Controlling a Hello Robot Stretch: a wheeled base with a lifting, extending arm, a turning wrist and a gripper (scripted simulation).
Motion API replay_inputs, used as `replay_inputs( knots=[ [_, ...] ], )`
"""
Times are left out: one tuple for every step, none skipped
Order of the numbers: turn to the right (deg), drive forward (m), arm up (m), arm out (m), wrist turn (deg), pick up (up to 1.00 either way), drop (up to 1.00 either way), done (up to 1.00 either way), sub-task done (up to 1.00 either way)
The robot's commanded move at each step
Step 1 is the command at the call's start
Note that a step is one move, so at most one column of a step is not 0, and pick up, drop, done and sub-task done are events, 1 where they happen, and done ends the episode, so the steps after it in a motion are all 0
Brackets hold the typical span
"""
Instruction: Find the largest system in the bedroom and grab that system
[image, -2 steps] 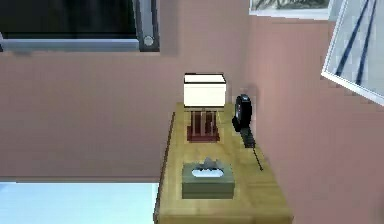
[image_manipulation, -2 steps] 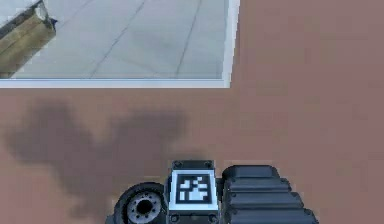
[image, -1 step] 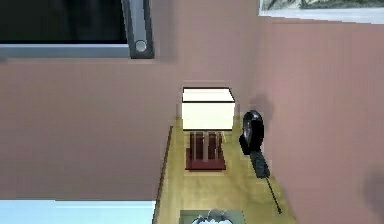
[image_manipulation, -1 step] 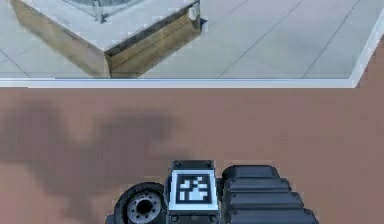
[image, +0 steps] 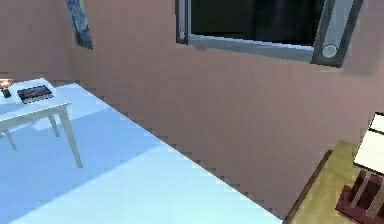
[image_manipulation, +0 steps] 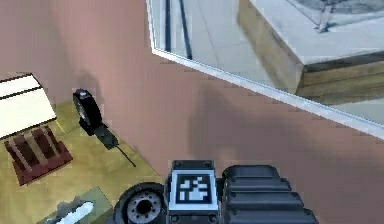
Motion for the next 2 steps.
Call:
replay_inputs(
  knots=[
    [-18.0, 0.0, 0.0, 0.0, 0.0, 0.0, 0.0, 0.0, 0.0],
    [0.0, 0.0, 0.0, 0.24, 0.0, 0.0, 0.0, 0.0, 0.0]
  ],
)
